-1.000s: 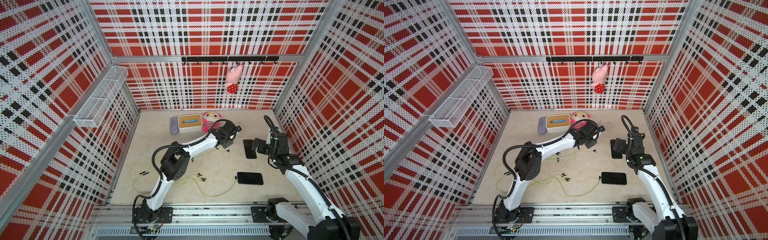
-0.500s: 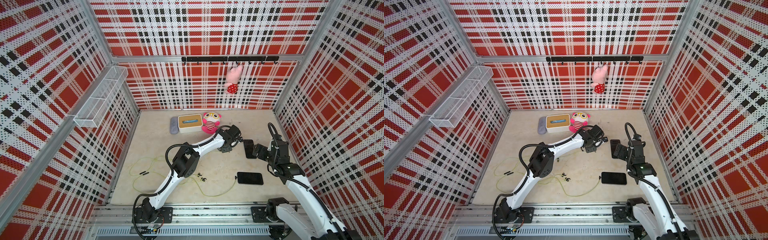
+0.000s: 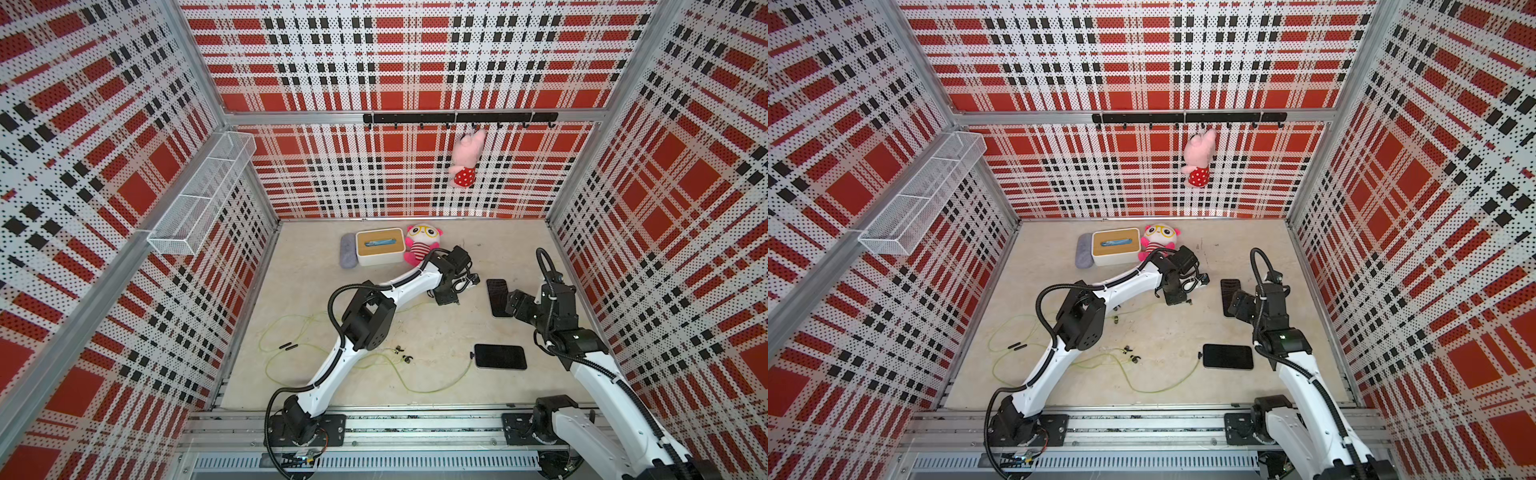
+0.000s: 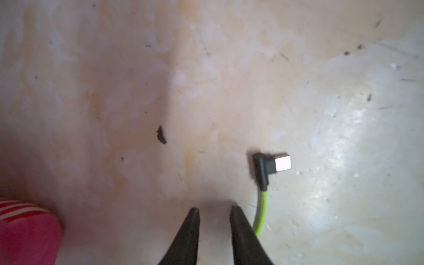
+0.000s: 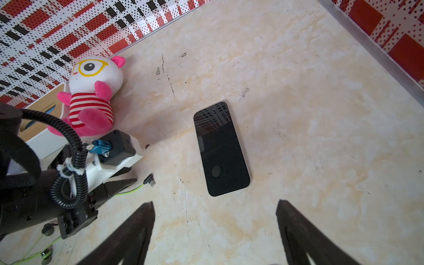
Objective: Plug wired earphones into phones
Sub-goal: Pick up the wired earphone from the center of the board.
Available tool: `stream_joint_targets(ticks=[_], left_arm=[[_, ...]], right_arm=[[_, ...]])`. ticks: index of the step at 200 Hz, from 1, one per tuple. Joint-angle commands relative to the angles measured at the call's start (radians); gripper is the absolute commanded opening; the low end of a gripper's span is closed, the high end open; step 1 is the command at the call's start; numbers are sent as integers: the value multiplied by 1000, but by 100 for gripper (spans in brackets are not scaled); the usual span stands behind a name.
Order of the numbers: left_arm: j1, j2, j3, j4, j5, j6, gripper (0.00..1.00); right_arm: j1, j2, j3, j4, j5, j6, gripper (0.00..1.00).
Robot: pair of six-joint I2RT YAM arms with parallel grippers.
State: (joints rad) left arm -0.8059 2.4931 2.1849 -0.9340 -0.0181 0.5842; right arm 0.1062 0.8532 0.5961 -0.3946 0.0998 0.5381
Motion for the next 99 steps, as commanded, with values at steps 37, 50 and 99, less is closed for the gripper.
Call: stream_joint_targets(ticks=[37, 50, 99], left_arm=[[0, -16, -86, -48, 158, 14, 30], [0, -36, -106, -42, 181, 18, 31], [4, -19, -107, -32, 170, 11, 32]], right_arm=[[-3, 10, -27, 35, 13, 7, 86], [-3, 15, -31, 47, 3, 8, 86], [-3, 9, -45, 57, 15, -3, 85]])
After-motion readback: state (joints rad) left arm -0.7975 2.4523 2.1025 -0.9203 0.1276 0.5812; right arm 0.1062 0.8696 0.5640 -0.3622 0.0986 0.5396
